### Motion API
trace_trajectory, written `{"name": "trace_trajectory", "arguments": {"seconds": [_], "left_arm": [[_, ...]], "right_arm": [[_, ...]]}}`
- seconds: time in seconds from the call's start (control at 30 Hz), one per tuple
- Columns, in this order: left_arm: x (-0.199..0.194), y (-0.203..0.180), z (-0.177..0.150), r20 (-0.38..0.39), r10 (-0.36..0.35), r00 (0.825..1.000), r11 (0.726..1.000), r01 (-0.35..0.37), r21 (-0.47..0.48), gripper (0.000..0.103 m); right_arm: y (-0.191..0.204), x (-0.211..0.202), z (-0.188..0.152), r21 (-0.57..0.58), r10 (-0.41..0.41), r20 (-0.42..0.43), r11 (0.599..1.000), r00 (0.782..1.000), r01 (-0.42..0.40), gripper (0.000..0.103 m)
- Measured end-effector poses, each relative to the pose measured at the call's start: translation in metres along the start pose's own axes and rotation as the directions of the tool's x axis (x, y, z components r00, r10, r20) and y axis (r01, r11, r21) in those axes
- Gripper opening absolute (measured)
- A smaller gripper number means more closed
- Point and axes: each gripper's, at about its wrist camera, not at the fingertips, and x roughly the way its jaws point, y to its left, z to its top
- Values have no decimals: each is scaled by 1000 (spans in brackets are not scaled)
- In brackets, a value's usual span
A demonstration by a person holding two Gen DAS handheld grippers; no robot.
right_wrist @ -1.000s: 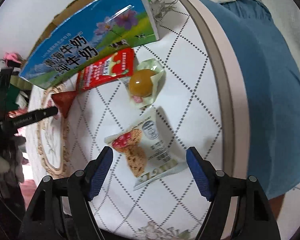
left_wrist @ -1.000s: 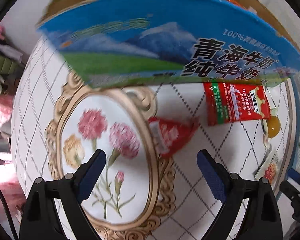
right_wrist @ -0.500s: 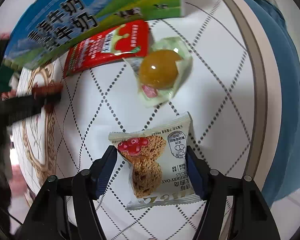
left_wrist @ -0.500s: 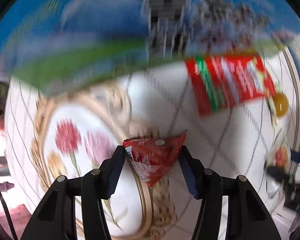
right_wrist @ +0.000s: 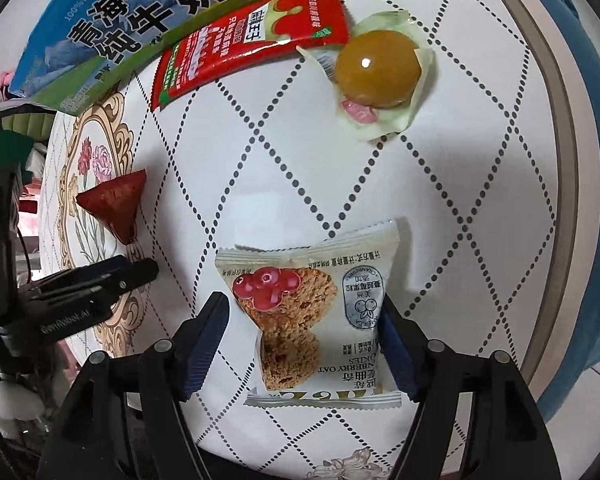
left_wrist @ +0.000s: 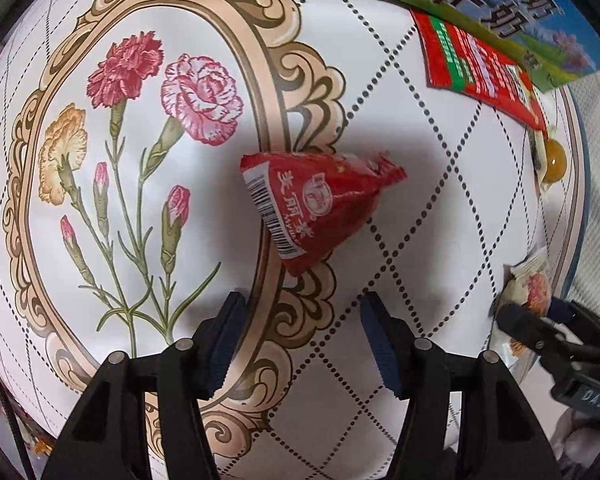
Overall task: Organize snacks
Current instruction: 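Grasp the red triangular pack with the left tool while the right grasps the cranberry oat cookie pack, then carry both packs into the box and open both tools to release them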
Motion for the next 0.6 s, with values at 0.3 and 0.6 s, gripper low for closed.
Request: {"name": "trace_trajectory", "arguments": {"seconds": [0.3,0.6], "left_arm": [[-70,15,23,156,34,987,999,-39,26,72],[-21,-7,57,93,135,986,973,-150,177,51]], "right_arm": [[-8,-3,2,47,14,25,999,1000,-15,75],[9,3,4,-39,-75,72,996,995,78,67]]}}
